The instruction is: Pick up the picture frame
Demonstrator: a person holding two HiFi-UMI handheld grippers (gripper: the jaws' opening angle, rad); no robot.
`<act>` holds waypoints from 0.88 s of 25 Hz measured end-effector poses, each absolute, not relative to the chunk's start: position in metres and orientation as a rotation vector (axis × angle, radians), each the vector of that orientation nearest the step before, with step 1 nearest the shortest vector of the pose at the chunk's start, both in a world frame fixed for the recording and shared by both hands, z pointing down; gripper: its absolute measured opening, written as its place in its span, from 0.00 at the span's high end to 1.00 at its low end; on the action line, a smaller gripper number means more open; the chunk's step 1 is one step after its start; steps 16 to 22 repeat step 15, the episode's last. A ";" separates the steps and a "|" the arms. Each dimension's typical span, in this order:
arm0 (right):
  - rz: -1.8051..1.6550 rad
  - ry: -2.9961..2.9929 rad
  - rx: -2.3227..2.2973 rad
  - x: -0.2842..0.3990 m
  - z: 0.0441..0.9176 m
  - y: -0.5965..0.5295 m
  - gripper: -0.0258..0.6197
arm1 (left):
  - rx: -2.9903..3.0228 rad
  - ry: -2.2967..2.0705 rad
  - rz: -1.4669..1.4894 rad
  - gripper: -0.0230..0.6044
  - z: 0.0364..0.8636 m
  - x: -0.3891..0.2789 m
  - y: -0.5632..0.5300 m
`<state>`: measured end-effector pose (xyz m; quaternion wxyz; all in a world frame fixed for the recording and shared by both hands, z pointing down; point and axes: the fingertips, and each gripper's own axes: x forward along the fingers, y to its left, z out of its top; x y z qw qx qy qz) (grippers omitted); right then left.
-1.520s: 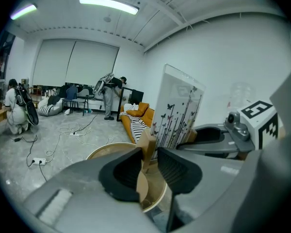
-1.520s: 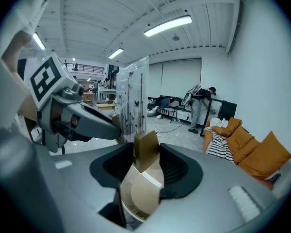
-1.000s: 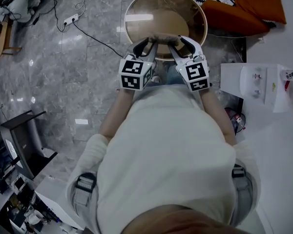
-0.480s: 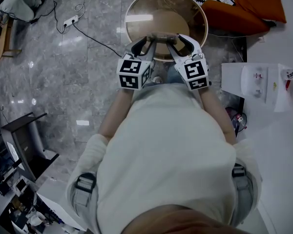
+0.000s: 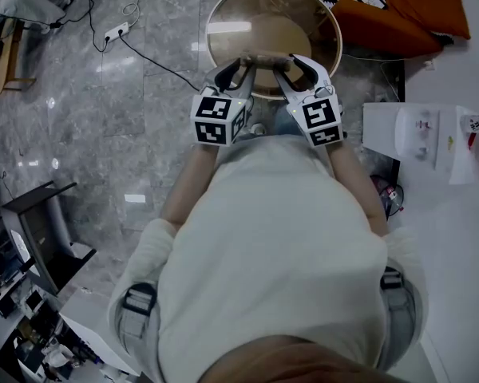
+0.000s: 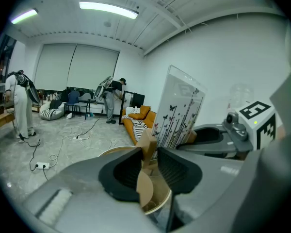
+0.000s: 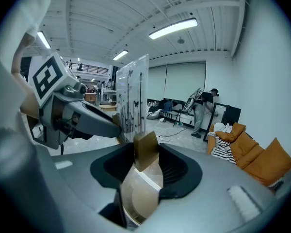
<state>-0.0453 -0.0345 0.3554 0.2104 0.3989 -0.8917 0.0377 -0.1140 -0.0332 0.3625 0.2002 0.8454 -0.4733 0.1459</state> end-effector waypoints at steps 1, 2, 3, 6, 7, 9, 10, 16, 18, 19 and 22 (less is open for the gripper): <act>0.106 -2.479 1.108 -0.046 0.355 -0.034 0.71 | 2.363 -1.323 0.408 0.79 0.362 -0.114 -0.033; 0.106 -2.480 1.108 -0.046 0.355 -0.034 0.71 | 2.363 -1.323 0.408 0.79 0.362 -0.115 -0.033; 0.106 -2.480 1.108 -0.046 0.356 -0.034 0.71 | 2.363 -1.324 0.408 0.79 0.362 -0.115 -0.033; 0.111 -2.482 1.109 -0.044 0.357 -0.036 0.71 | 2.361 -1.323 0.408 0.79 0.364 -0.113 -0.034; 0.113 -2.483 1.108 -0.044 0.357 -0.036 0.71 | 2.362 -1.324 0.408 0.79 0.364 -0.113 -0.035; 0.114 -2.483 1.106 -0.043 0.357 -0.037 0.71 | 2.363 -1.324 0.408 0.79 0.363 -0.112 -0.035; 0.114 -2.482 1.106 -0.043 0.357 -0.036 0.71 | 2.363 -1.324 0.408 0.79 0.363 -0.112 -0.035; 0.107 -2.483 1.108 -0.042 0.356 -0.038 0.71 | 2.364 -1.326 0.402 0.79 0.362 -0.111 -0.037; 0.107 -2.483 1.108 -0.042 0.356 -0.038 0.71 | 2.364 -1.326 0.402 0.79 0.362 -0.111 -0.037; 0.107 -2.483 1.108 -0.042 0.356 -0.038 0.71 | 2.364 -1.326 0.402 0.79 0.362 -0.111 -0.037; 0.107 -2.483 1.108 -0.042 0.356 -0.038 0.71 | 2.364 -1.326 0.402 0.79 0.362 -0.111 -0.037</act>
